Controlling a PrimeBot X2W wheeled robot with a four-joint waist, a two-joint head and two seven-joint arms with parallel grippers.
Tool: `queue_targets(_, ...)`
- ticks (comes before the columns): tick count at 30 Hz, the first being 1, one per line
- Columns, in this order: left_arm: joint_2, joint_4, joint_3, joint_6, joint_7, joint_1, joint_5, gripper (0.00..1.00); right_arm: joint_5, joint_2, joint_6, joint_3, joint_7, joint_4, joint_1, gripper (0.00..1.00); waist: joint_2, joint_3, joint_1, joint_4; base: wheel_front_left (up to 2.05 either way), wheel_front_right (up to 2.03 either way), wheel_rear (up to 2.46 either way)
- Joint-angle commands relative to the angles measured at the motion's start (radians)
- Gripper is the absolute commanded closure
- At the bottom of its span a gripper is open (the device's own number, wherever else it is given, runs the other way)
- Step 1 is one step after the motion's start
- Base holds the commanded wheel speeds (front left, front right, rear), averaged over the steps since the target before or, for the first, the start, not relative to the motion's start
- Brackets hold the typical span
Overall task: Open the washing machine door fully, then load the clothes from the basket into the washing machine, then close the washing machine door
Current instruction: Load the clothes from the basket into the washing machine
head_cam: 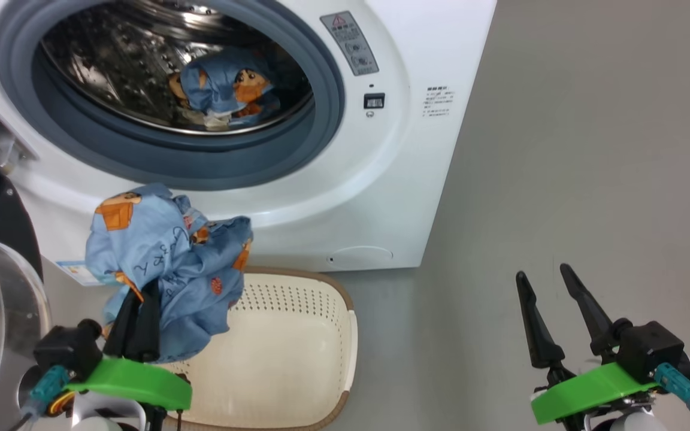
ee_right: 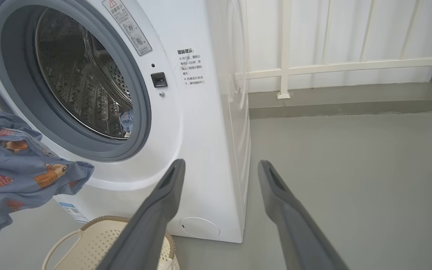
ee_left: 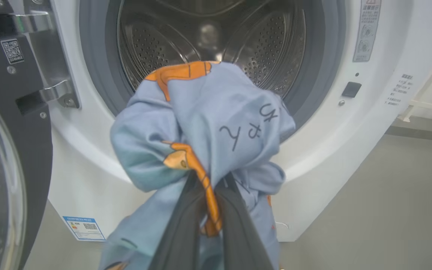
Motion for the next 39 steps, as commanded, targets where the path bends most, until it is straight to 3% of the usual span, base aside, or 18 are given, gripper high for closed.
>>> queue_targets(1, 0.012, -0.042, 0.042, 0.005, -0.013, 0.005, 0.019, 1.0, -0.005, -0.002, 0.002, 0.026, -0.005, -0.025, 0.01, 0.0, 0.0, -0.024, 0.0, 0.004, 0.0, 0.0, 0.0)
queue_targets(19, -0.011, -0.213, 0.12, 0.048, -0.013, 0.138, 0.112, 1.0, -0.011, -0.002, 0.002, 0.031, -0.005, -0.064, 0.075, 0.0, 0.0, -0.124, 0.0, -0.012, 0.0, 0.0, 0.0)
queue_targets(39, -0.028, -0.269, 0.14, 0.065, -0.013, 0.2, 0.14, 1.0, -0.023, -0.002, 0.002, 0.02, -0.005, -0.079, 0.082, 0.0, 0.0, -0.123, 0.0, -0.011, 0.0, 0.0, 0.0)
